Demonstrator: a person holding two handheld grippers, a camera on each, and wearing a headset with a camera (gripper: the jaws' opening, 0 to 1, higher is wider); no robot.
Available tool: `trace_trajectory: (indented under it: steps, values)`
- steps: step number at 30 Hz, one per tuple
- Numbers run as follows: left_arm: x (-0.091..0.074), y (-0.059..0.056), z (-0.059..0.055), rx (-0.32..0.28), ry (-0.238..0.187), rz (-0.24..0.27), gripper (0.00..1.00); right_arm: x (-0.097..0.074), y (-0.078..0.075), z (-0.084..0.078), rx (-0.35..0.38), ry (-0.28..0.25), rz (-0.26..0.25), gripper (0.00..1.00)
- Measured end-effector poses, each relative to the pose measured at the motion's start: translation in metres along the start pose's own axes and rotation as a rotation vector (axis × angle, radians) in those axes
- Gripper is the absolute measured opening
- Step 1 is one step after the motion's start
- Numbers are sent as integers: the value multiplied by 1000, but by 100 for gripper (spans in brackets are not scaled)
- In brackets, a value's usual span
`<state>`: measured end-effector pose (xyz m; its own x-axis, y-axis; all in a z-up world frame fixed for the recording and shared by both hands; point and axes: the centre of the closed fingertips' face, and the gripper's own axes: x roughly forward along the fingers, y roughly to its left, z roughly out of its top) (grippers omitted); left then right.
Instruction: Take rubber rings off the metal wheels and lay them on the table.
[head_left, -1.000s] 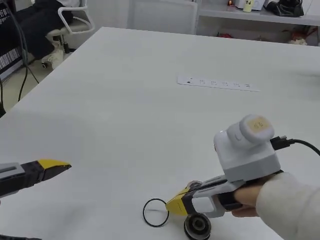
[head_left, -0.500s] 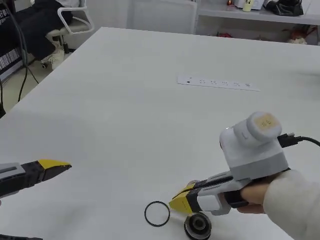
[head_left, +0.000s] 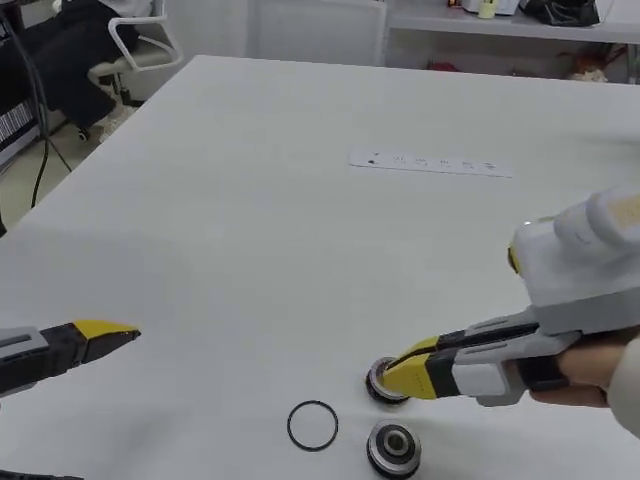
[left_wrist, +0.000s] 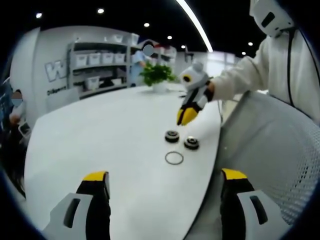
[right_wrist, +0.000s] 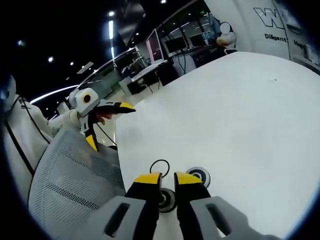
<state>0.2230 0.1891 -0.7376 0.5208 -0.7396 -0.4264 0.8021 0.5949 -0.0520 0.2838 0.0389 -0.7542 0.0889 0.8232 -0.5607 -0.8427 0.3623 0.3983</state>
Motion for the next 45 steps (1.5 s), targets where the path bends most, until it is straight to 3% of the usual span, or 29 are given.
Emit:
trace_trajectory:
  steps: [10,15,24,31,34,45]
  values:
    - [4,1,6,22,8,-17,92,-28,-3,-1,1,-39,-4,13]
    - [7,1,11,40,12,-30,92,-35,-4,-9,8,-37,-7,16]
    - [16,-4,23,83,28,-76,93,-38,-4,-26,23,-44,-14,21]
    - [22,-15,52,126,-3,-130,93,-38,-3,-38,38,-44,-18,22]
    - [26,-18,59,151,-8,-145,93,-37,-3,-41,35,-40,-19,22]
    - [55,-31,62,200,8,-224,91,-31,0,-46,28,-29,-4,21]
